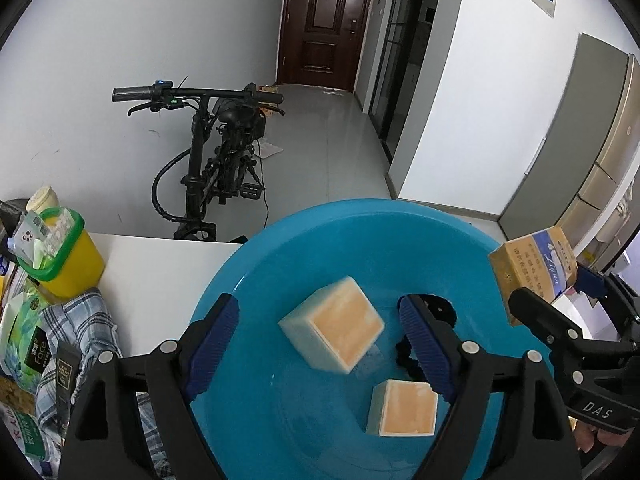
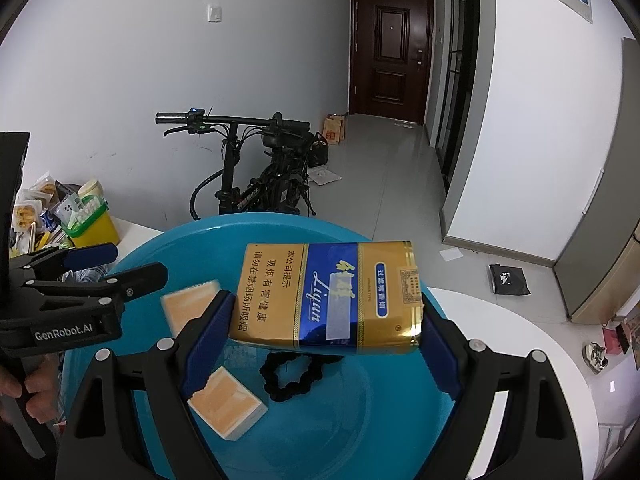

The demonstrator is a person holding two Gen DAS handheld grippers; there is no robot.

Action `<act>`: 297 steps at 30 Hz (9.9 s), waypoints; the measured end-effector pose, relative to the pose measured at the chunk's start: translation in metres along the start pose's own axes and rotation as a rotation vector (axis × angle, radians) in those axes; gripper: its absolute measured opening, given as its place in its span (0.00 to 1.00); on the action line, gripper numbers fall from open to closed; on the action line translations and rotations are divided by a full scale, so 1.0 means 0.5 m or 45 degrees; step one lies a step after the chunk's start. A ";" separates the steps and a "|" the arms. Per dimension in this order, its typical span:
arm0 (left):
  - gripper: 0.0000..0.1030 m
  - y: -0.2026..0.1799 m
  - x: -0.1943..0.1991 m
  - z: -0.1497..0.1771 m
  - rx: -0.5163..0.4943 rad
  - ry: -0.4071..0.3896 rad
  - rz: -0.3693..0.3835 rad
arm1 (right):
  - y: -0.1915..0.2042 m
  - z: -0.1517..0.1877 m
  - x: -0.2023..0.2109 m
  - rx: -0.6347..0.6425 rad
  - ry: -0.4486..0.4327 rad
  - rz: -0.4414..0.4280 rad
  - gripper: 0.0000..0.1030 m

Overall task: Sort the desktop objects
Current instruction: 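Open both tools to drop the cream box and Liqun box into the basin, then raise both open tools away from the blue basin, then move both open tools back toward the items on the plaid shirt, then lower the left tool to a slim pale-blue box while the right tool lowers to the white tissue pack, then close the left tool on the slim pale-blue box while the right tool closes on the tissue pack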

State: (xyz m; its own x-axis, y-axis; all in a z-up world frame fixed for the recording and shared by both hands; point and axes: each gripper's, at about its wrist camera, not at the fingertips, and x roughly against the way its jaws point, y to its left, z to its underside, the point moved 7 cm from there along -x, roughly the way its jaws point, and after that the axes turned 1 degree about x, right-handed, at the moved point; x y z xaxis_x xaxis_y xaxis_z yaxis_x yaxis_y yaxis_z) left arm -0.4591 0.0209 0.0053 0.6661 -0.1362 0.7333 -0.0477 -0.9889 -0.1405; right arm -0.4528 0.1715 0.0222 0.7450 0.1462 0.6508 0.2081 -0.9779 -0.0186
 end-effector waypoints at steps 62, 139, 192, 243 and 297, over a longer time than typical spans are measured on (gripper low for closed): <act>0.86 -0.040 0.116 -0.032 -0.166 -0.404 -0.059 | -0.037 -0.037 0.053 -0.112 -0.198 0.013 0.96; 1.00 -0.025 0.562 0.138 -0.080 -0.645 -0.019 | 0.055 0.057 0.461 -0.049 -0.433 0.045 0.99; 1.00 -0.042 0.473 0.329 -0.147 -0.371 -0.029 | 0.081 0.246 0.425 -0.096 -0.196 -0.008 0.99; 1.00 0.069 0.295 0.521 -0.001 0.001 -0.048 | 0.125 0.501 0.213 -0.201 0.303 0.059 0.99; 1.00 0.099 0.234 0.537 0.033 0.100 -0.120 | 0.086 0.521 0.249 -0.174 0.234 0.064 0.72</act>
State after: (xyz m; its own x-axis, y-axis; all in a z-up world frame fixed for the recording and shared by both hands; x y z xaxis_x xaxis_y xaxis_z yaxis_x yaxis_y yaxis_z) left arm -0.1839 -0.0283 -0.0944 0.6064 -0.0479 0.7937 0.0327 -0.9958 -0.0850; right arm -0.1860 0.1864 -0.0955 0.6216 0.0792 0.7794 0.0765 -0.9963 0.0402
